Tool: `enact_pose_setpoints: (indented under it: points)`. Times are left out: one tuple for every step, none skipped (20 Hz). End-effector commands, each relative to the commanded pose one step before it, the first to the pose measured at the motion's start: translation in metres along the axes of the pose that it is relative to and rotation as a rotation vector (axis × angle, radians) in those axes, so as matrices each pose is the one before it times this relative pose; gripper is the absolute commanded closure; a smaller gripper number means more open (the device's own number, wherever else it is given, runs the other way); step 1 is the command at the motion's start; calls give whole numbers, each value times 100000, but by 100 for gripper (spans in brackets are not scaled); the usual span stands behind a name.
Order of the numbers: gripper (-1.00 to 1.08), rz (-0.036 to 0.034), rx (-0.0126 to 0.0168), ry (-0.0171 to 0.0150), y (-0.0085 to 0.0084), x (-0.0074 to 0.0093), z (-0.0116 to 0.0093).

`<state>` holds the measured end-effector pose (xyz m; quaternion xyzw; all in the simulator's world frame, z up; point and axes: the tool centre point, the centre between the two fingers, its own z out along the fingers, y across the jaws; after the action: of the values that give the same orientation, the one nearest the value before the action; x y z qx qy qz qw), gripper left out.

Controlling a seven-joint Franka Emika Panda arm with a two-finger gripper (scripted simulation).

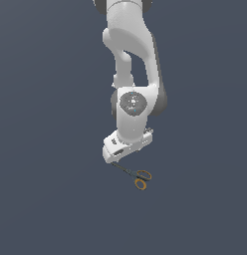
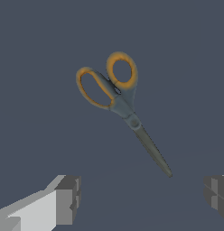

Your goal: Pick up the object and move it to a goal position.

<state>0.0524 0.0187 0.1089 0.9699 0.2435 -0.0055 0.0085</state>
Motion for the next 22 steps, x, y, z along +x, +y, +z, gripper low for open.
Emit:
enact_pose_setpoints:
  points:
    - [-92, -7721, 120, 196, 15, 773, 976]
    - [-92, -2971, 66, 93, 25, 290, 388]
    - [-92, -2822, 70, 100, 30, 271, 371]
    - [-92, -2659, 71, 105, 35, 252, 353]
    - [-92, -2498, 70, 108, 38, 233, 334]
    - [-92, -2339, 69, 110, 40, 215, 315]
    - [-92, -2180, 67, 110, 42, 196, 296]
    - [-92, -2023, 64, 109, 42, 180, 276]
    - [-92, -1868, 60, 107, 42, 163, 257]
    - [-92, -1713, 56, 103, 41, 147, 237]
    - [-92, -1560, 51, 98, 39, 132, 217]
    - [-92, -1408, 47, 92, 37, 118, 196]
    - [-92, -1258, 42, 85, 34, 104, 176]
    - [-92, -1108, 37, 77, 31, 91, 155]
    - [-92, -956, 32, 68, 28, 77, 135]
    - [-92, -812, 27, 59, 23, 66, 114]
    - [-92, -660, 22, 49, 20, 52, 94]
    - [-92, -515, 17, 39, 15, 41, 73]
    - [-92, -364, 12, 28, 13, 27, 52]
    - [-92, -218, 7, 17, 8, 16, 31]
    - [-92, -69, 2, 5, 4, 3, 10]
    - [-92, 467, 28, -70, -29, -46, -32]
